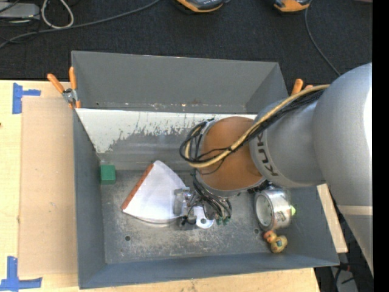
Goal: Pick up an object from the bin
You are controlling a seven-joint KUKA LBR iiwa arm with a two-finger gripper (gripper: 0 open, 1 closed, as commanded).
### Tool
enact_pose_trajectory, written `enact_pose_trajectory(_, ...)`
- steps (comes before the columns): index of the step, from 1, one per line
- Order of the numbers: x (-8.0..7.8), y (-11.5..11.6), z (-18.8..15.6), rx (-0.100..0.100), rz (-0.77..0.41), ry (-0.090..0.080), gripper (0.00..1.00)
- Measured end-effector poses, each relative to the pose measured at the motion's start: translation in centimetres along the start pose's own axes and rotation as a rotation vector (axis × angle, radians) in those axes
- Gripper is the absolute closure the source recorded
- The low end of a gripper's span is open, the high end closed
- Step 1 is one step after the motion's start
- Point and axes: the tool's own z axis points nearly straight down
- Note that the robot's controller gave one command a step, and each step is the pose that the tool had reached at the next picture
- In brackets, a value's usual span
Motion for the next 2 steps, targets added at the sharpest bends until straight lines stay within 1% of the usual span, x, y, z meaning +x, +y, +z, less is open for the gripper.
enact_pose_trajectory(1,0.0,0.0,0.0,-0.001,0.002,0.0,1.0)
enact_pose_trajectory(2,0.3,0.0,-1.6,0.0,0.003,0.012,1.0)
